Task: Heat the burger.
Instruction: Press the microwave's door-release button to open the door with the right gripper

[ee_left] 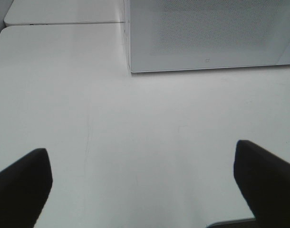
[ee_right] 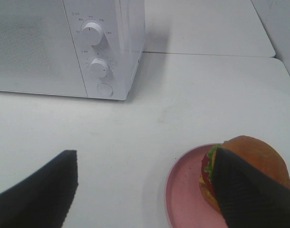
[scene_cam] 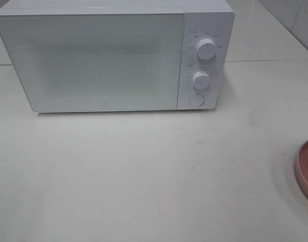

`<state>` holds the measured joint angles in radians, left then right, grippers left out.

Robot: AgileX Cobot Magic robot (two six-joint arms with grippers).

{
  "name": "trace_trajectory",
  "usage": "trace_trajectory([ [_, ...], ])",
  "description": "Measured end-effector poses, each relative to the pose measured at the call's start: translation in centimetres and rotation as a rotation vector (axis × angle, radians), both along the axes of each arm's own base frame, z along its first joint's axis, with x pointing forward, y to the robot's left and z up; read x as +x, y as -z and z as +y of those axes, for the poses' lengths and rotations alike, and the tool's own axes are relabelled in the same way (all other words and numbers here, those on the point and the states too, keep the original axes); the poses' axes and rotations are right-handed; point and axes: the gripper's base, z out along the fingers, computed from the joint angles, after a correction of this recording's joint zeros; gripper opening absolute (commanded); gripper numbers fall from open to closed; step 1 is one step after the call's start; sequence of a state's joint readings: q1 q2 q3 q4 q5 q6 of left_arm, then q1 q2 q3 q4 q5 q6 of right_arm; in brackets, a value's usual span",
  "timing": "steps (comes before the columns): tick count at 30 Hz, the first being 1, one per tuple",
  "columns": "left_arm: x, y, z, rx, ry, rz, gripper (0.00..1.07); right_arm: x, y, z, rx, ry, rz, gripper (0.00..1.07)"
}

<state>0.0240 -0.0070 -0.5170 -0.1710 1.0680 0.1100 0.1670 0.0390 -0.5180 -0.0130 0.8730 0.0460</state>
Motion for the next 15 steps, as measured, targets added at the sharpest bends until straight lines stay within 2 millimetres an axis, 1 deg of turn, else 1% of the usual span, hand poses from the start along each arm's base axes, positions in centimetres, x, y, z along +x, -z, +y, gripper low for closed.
trace_trajectory([
  [1, 0.0, 0.0, 0.0, 0.0, 0.0, 0.0, 0.96, 0.0, 0.0, 0.0, 0.0, 0.0, 0.0, 0.76],
  [3, 0.0, 0.0, 0.0, 0.0, 0.0, 0.0, 0.96, 1.5, -0.4, 0.2, -0.003, -0.001, 0.017, 0.76],
  [5, 0.0, 0.0, 0.0, 0.0, 0.0, 0.0, 0.96, 1.8, -0.5, 0.3, -0.004, -0.001, 0.023, 0.76],
  [6, 0.0, 0.0, 0.0, 0.0, 0.0, 0.0, 0.96, 2.6, -0.5, 0.4, -0.008, -0.001, 0.041, 0.76],
  [7, 0.0, 0.0, 0.0, 0.0, 0.0, 0.0, 0.96, 2.6, -0.5, 0.4, -0.008, -0.001, 0.041, 0.76],
  [9, 0.0, 0.0, 0.0, 0.0, 0.0, 0.0, 0.96, 3.7, -0.6, 0.6, -0.012, -0.001, 0.067, 0.76],
  [11, 0.0, 0.0, 0.0, 0.0, 0.0, 0.0, 0.96, 4.0, -0.6, 0.7, -0.013, -0.002, 0.07, 0.76],
  [12, 0.0, 0.0, 0.0, 0.0, 0.0, 0.0, 0.96, 4.7, -0.7, 0.8, -0.015, -0.002, 0.081, 0.76],
  [15, 0.0, 0.0, 0.0, 0.0, 0.0, 0.0, 0.96, 5.0, -0.7, 0.9, -0.015, -0.002, 0.085, 0.76],
])
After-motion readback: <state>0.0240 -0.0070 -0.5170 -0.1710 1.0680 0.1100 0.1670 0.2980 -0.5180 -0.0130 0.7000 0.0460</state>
